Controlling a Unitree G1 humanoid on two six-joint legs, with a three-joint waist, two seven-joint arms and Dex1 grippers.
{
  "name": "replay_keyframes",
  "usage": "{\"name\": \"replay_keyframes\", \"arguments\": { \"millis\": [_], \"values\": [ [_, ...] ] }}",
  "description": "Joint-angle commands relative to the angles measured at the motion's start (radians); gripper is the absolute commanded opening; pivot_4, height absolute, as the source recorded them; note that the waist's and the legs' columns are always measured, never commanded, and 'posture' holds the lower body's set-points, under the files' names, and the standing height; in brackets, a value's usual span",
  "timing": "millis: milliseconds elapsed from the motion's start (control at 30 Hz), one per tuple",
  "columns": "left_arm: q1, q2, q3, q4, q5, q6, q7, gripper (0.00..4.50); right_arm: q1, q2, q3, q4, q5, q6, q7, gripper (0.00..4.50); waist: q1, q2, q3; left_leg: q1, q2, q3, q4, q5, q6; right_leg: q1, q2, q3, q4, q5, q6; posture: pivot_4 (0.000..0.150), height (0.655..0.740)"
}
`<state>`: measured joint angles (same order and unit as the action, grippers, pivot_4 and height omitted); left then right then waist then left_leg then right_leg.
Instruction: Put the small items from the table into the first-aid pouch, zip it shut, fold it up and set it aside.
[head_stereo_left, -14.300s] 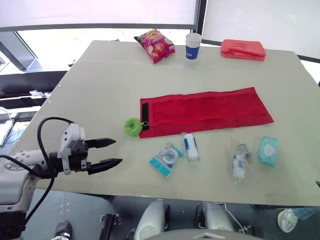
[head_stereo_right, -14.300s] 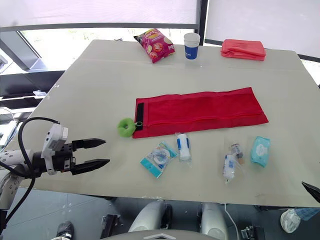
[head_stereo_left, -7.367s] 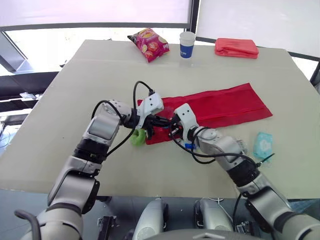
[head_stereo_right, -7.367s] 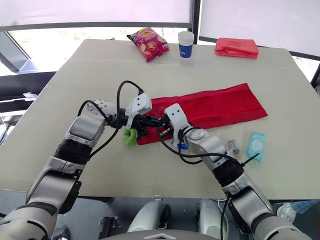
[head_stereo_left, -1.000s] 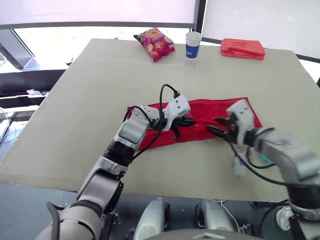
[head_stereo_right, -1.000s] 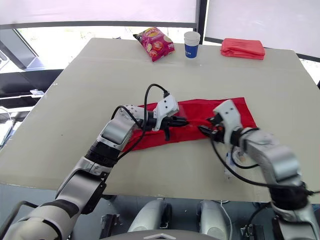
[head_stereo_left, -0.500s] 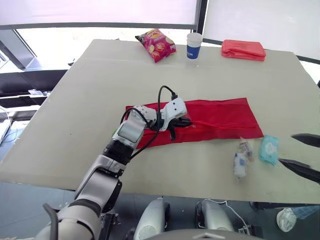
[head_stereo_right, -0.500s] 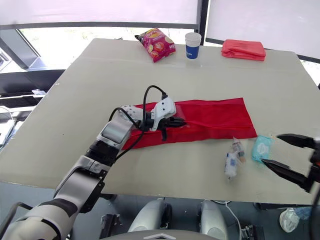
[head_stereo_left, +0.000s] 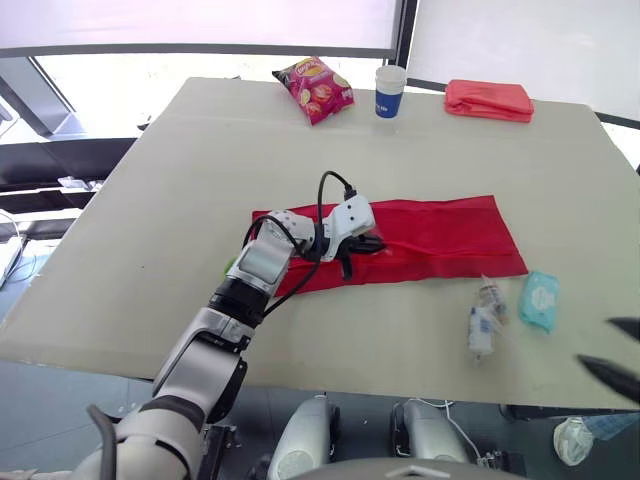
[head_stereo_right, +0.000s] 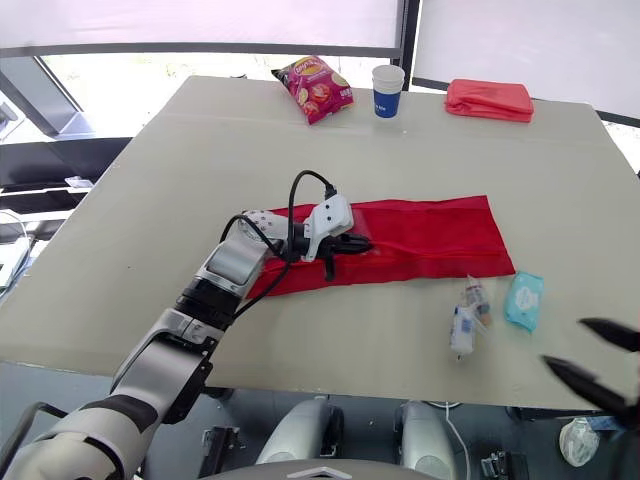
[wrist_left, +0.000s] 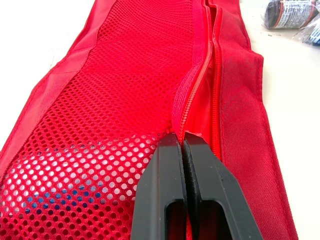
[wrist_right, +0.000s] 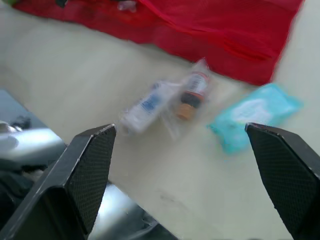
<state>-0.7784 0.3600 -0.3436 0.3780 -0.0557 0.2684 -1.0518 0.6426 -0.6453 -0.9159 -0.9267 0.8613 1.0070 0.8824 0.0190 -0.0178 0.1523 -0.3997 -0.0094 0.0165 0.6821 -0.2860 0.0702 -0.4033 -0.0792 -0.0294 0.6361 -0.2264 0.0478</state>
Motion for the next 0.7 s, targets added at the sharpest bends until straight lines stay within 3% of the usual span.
{"name": "replay_keyframes", "arguments": {
  "millis": [33, 167, 300, 567, 600, 700],
  "values": [
    [-0.015, -0.004, 0.015, -0.043, -0.004, -0.003, -0.004, 0.0, -0.023, 0.072, 0.153, -0.107, 0.035, 0.048, -0.234, 4.42, 0.0, 0.0, 0.0, 0.0, 0.0, 0.0, 0.0, 0.0, 0.0, 0.0, 0.0, 0.0, 0.0, 0.0, 0.0, 0.15, 0.74],
    [-0.011, -0.009, 0.013, -0.052, -0.005, 0.006, -0.001, 0.0, -0.03, 0.118, 0.398, -0.121, -0.023, 0.062, -0.446, 4.42, -0.001, 0.0, 0.0, 0.0, 0.0, 0.0, 0.0, 0.0, 0.0, 0.0, 0.0, 0.0, 0.0, 0.0, 0.0, 0.15, 0.74],
    [-0.007, -0.012, 0.012, -0.065, -0.008, 0.018, -0.002, 0.0, -0.07, 0.189, 0.487, -0.099, -0.08, 0.093, -0.609, 4.42, -0.001, 0.0, 0.0, -0.001, 0.0, 0.0, 0.0, 0.0, -0.001, 0.0, 0.0, 0.0, 0.0, -0.001, -0.001, 0.15, 0.74],
    [0.005, -0.019, 0.008, -0.09, -0.006, 0.038, 0.005, 0.0, -0.208, 0.265, 0.663, 0.009, -0.209, 0.061, -0.758, 4.42, -0.004, -0.001, -0.001, 0.0, -0.001, 0.0, 0.0, 0.0, 0.0, 0.0, 0.002, 0.0, 0.0, 0.0, 0.0, 0.15, 0.74],
    [0.007, -0.019, 0.01, -0.094, -0.007, 0.041, 0.007, 0.0, -0.219, 0.269, 0.676, 0.016, -0.221, 0.056, -0.765, 3.84, -0.004, -0.001, -0.001, 0.0, -0.002, 0.001, 0.0, 0.0, 0.0, 0.0, 0.004, 0.0, 0.0, 0.0, 0.0, 0.15, 0.74],
    [0.011, -0.018, 0.012, -0.101, -0.006, 0.047, 0.01, 0.0, -0.232, 0.28, 0.682, 0.018, -0.227, 0.059, -0.776, 2.65, -0.004, -0.001, -0.001, 0.0, -0.002, 0.001, 0.0, 0.0, 0.0, 0.0, 0.008, 0.001, 0.001, 0.0, 0.0, 0.15, 0.74]
  ]
}}
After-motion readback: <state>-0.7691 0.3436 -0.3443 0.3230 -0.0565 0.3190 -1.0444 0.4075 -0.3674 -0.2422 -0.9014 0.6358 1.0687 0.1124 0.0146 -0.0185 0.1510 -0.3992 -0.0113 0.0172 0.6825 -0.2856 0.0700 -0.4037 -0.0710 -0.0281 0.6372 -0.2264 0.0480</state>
